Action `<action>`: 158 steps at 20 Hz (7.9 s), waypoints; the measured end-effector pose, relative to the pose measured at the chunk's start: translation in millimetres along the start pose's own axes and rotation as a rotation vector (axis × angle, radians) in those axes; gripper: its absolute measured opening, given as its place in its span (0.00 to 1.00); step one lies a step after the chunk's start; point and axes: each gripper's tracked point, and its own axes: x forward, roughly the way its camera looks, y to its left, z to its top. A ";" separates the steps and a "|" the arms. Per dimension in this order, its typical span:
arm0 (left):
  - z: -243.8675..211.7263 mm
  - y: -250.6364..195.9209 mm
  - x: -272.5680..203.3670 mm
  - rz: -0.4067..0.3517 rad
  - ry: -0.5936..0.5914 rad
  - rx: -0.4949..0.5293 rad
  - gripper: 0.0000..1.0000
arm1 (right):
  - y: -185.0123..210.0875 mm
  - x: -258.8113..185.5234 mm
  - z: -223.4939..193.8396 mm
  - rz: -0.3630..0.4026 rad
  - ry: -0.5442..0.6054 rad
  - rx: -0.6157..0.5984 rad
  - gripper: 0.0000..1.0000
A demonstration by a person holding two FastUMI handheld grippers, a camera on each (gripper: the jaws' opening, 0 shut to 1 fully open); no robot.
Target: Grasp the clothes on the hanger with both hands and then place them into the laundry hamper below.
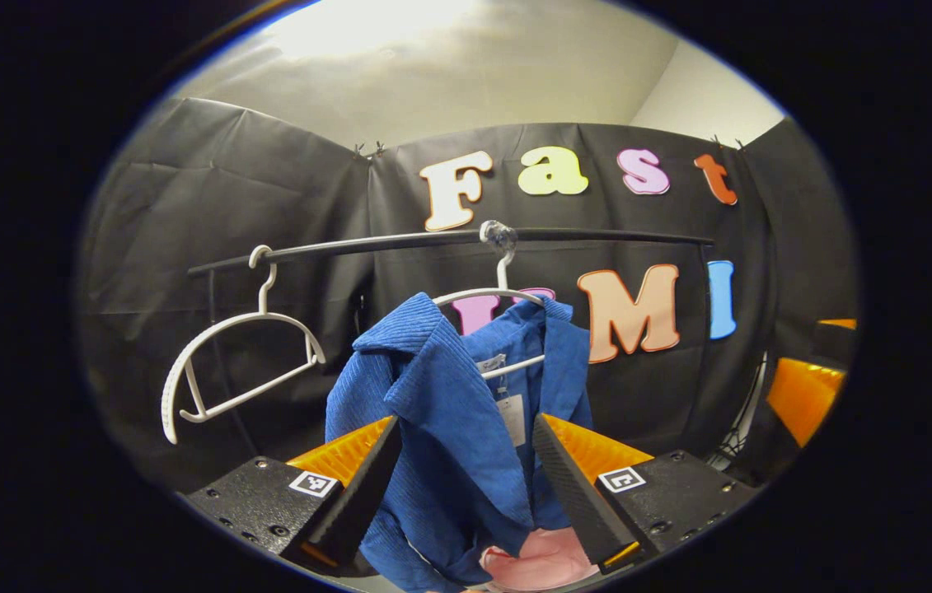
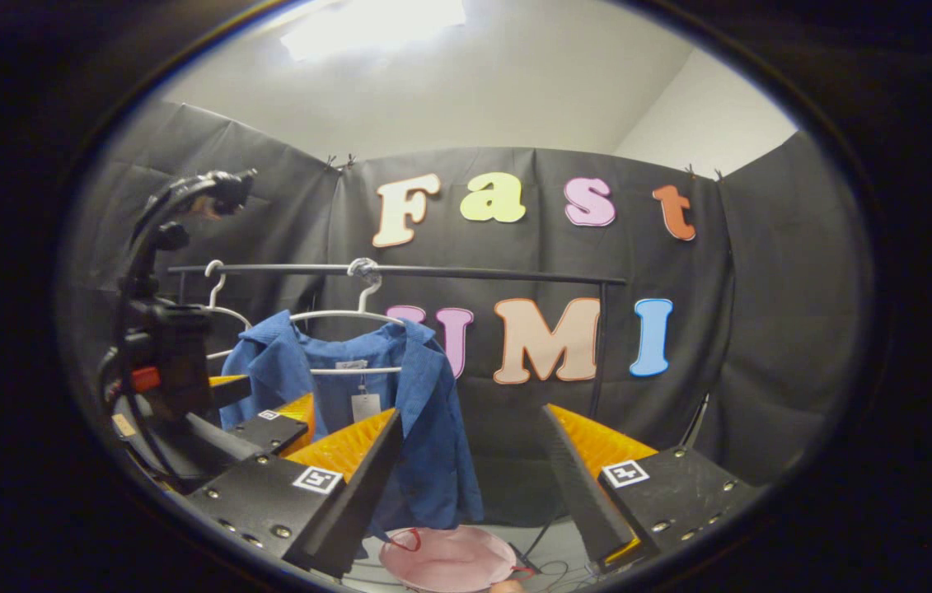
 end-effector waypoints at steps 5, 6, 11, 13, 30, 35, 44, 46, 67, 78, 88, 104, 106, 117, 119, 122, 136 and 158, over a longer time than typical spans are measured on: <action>-6.5 10.0 20.7 0.130 0.002 0.009 1.00 | -0.5 1.2 -1.8 0.000 0.009 -0.008 0.99; -7.9 11.4 25.0 0.156 0.000 0.017 1.00 | 0.3 0.6 -2.1 0.001 0.014 -0.010 0.99; -16.0 17.2 37.4 0.316 -0.005 0.050 1.00 | 0.3 2.9 -5.5 0.025 0.035 -0.015 0.94; -18.1 15.6 39.9 0.366 -0.019 0.060 1.00 | -1.9 3.6 -11.7 0.044 0.041 -0.018 0.94; -22.8 34.9 33.8 0.407 0.023 0.033 0.00 | 30.8 95.6 -27.2 0.293 0.073 -0.021 1.00; 8.0 53.3 13.2 0.397 -0.008 0.017 0.00 | 99.6 152.5 -46.4 0.371 0.100 -0.022 0.94; 38.9 69.2 9.7 0.380 -0.039 0.058 0.00 | 162.3 250.6 -108.9 0.261 0.249 0.167 0.99; 41.3 71.9 8.7 0.377 -0.038 0.055 0.00 | 165.1 263.6 -118.2 0.250 0.290 0.181 0.77; 84.1 168.9 9.5 0.462 -0.054 0.084 0.00 | 41.4 374.3 -8.9 0.099 0.119 0.153 0.08; -13.8 177.4 15.8 0.492 0.093 0.071 0.00 | 35.5 381.9 -84.8 0.092 0.232 0.130 0.08; -50.2 175.6 0.8 0.485 0.122 0.048 0.00 | 38.1 365.3 -106.7 0.111 0.274 0.053 0.08; -109.0 128.2 -8.1 0.353 0.216 0.024 0.00 | 5.0 327.7 -162.2 0.044 0.419 0.066 0.08; -113.1 119.7 -4.8 0.324 0.223 0.040 0.01 | 6.1 307.8 -173.5 0.061 0.438 0.048 0.08; -118.4 1.0 32.2 0.074 0.216 0.035 0.01 | 44.2 230.7 -150.5 0.225 0.422 0.048 0.08; -111.4 -21.8 42.9 0.011 0.199 0.034 0.01 | 52.6 220.8 -144.8 0.257 0.421 0.054 0.08; -104.6 -58.1 68.5 -0.070 0.184 0.015 0.00 | 61.6 208.0 -140.3 0.304 0.420 0.044 0.08; -135.7 -148.7 108.5 -0.256 0.270 -0.135 0.01 | 25.8 205.0 -164.3 0.276 0.471 0.086 0.08; -264.5 -156.4 70.5 -0.365 0.718 -0.098 0.68 | 3.5 159.2 -297.6 0.280 0.953 -0.090 0.67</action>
